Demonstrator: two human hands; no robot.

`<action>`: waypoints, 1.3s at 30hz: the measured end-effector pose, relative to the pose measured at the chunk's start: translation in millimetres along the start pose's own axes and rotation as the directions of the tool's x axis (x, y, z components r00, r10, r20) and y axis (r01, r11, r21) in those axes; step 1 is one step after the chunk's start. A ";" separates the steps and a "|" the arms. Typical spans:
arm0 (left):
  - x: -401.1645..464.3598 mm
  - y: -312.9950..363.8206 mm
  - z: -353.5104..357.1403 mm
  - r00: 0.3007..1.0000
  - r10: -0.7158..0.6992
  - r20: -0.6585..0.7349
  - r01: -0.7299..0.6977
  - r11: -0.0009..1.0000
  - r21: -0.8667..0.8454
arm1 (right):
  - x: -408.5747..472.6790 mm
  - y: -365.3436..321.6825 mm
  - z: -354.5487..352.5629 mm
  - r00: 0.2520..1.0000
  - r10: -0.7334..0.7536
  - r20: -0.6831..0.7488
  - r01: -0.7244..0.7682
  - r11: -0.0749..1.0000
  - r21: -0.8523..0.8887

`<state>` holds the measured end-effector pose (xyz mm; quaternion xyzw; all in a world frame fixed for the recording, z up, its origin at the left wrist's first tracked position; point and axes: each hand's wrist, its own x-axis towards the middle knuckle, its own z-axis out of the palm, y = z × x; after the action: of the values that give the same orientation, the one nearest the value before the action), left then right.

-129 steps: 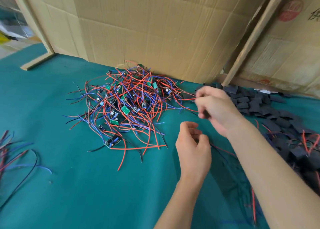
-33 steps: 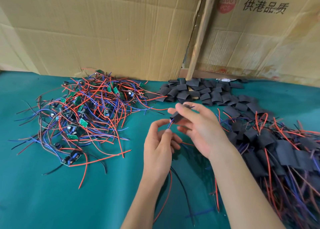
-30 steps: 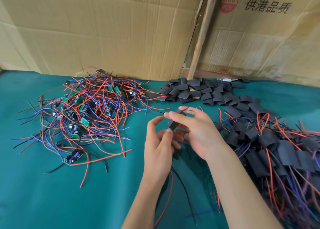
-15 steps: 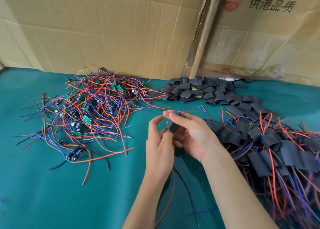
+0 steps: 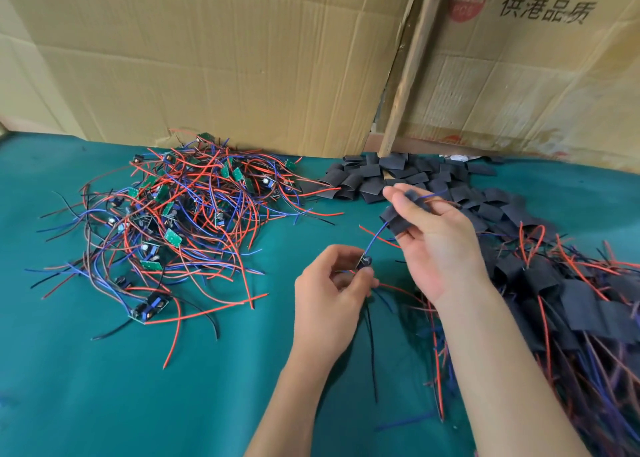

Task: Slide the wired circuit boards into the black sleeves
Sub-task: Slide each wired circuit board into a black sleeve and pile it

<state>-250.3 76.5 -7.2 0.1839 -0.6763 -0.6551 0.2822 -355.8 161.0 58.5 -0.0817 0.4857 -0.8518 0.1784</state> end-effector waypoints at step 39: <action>-0.4 8.3 -1.6 0.999 -0.007 0.052 0.014 0.992 -0.126 | -13.3 -11.2 2.7 0.975 0.197 0.107 -0.088 0.776 -0.624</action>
<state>-248.0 76.1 0.9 0.1524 -0.6396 -0.7026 0.2721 -345.2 169.1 69.9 -0.1689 0.7248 -0.6209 0.2461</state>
